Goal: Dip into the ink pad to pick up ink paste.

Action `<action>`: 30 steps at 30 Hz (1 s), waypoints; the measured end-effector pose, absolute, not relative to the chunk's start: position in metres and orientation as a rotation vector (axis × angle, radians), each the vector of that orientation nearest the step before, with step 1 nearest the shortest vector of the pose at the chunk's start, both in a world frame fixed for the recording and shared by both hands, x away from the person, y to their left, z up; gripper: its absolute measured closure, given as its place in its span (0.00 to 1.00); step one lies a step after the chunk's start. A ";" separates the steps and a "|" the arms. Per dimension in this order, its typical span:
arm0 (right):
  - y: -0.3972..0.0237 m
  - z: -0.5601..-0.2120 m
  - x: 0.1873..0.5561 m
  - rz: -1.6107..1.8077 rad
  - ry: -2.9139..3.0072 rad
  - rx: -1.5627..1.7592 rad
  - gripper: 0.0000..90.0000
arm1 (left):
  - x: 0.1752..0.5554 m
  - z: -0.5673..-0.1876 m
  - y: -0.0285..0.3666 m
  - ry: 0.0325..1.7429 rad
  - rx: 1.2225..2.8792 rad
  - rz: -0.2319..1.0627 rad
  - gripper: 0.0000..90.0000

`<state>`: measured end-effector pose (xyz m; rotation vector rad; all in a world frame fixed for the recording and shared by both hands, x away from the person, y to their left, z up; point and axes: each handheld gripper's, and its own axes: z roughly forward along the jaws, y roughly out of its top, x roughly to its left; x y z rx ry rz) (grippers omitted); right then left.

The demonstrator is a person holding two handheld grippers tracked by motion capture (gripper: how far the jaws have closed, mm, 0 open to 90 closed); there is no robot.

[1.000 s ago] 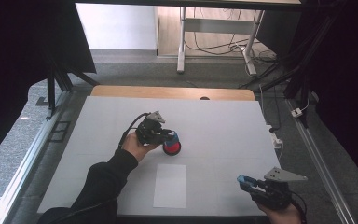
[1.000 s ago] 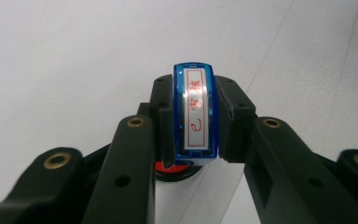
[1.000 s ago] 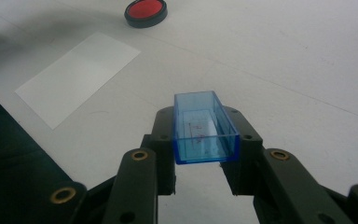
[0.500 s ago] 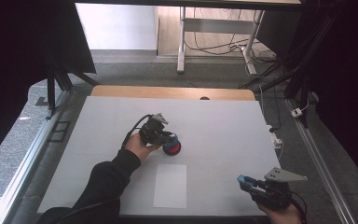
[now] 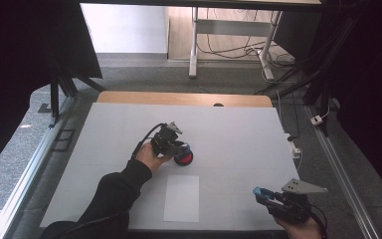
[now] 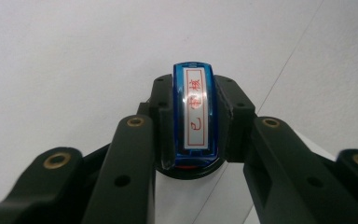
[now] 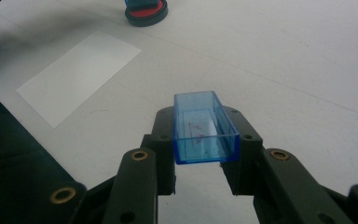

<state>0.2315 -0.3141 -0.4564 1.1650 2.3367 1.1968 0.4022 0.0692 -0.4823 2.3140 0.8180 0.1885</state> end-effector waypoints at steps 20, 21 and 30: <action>-0.314 -0.457 0.232 1.190 2.339 1.169 0.75 | 0.408 -0.484 0.074 0.877 2.281 0.112 0.79; -0.314 -0.457 0.232 1.192 2.340 1.167 0.75 | 0.409 -0.484 0.075 0.884 2.274 0.099 0.79; -0.314 -0.457 0.231 1.191 2.342 1.162 0.75 | 0.398 -0.482 0.064 0.850 2.323 0.225 0.79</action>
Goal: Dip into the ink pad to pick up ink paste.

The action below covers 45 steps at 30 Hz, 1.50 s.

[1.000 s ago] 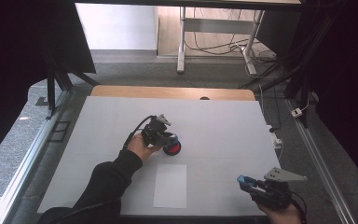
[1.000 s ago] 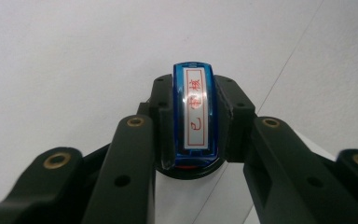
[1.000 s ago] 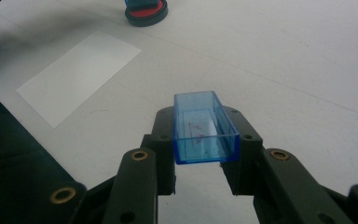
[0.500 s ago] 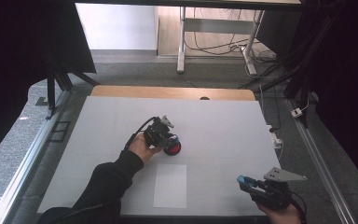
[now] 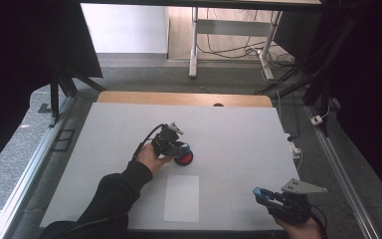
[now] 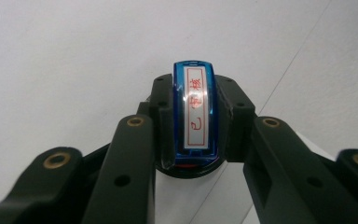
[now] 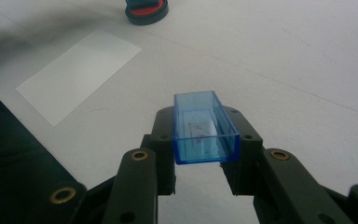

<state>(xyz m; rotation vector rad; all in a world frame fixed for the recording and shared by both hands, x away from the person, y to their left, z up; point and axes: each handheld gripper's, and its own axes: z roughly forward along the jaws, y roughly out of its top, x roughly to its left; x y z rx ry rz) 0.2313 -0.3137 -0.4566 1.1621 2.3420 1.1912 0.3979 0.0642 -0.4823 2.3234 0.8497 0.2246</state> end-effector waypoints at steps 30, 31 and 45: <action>-0.312 -0.456 0.229 1.185 2.358 1.120 0.75 | 0.401 -0.487 0.074 0.847 2.251 0.176 0.78; -0.312 -0.456 0.229 1.184 2.356 1.120 0.75 | 0.402 -0.487 0.075 0.846 2.251 0.176 0.78; -0.314 -0.456 0.227 1.197 2.348 1.124 0.75 | 0.396 -0.476 0.077 0.804 2.208 0.162 0.78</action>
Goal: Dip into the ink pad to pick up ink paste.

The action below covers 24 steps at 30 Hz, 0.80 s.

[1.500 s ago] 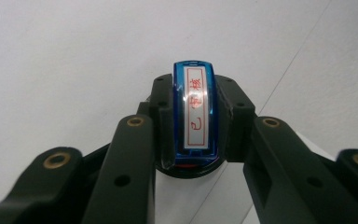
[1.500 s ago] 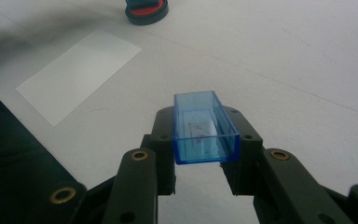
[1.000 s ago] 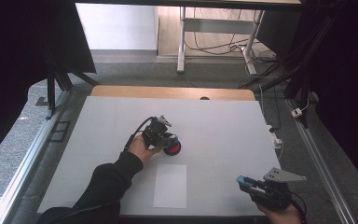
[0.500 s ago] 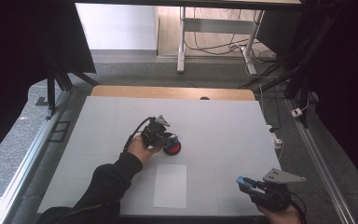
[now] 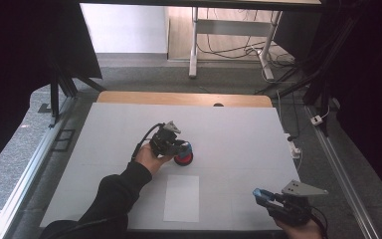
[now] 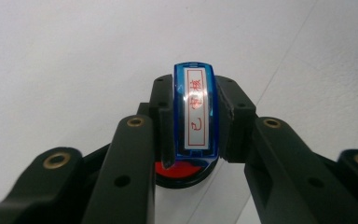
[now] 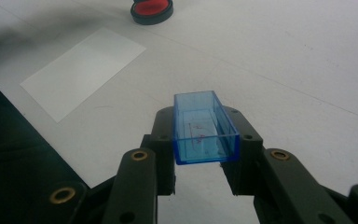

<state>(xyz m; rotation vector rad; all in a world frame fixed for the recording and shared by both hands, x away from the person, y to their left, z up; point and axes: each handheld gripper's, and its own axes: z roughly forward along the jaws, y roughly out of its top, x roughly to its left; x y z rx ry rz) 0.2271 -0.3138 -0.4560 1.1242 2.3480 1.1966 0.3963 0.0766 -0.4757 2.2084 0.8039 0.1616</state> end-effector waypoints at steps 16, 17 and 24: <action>-0.315 -0.456 0.228 1.201 2.347 1.149 0.75 | 0.382 -0.458 0.083 0.731 2.160 0.115 0.78; -0.315 -0.456 0.228 1.204 2.348 1.148 0.75 | 0.381 -0.456 0.083 0.727 2.159 0.116 0.78; -0.315 -0.456 0.228 1.210 2.349 1.145 0.75 | 0.373 -0.450 0.088 0.703 2.149 0.111 0.78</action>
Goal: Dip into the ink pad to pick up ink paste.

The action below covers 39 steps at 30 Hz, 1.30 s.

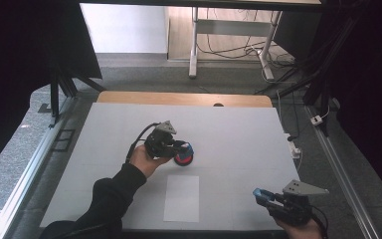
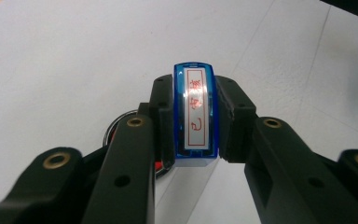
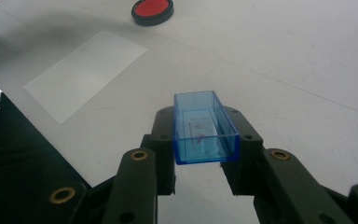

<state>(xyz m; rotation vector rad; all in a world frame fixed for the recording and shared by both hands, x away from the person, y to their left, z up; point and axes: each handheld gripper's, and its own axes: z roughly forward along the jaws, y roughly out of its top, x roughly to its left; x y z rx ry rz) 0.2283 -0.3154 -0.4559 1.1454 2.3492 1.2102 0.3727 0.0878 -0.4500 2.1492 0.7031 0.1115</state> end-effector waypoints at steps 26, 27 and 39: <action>-0.314 -0.456 0.228 1.208 2.362 1.126 0.75 | 0.336 -0.430 0.096 0.620 2.120 0.077 0.78; -0.314 -0.456 0.228 1.209 2.363 1.125 0.75 | 0.335 -0.430 0.096 0.617 2.118 0.077 0.78; -0.314 -0.456 0.228 1.205 2.373 1.114 0.75 | 0.321 -0.425 0.101 0.603 2.094 0.039 0.78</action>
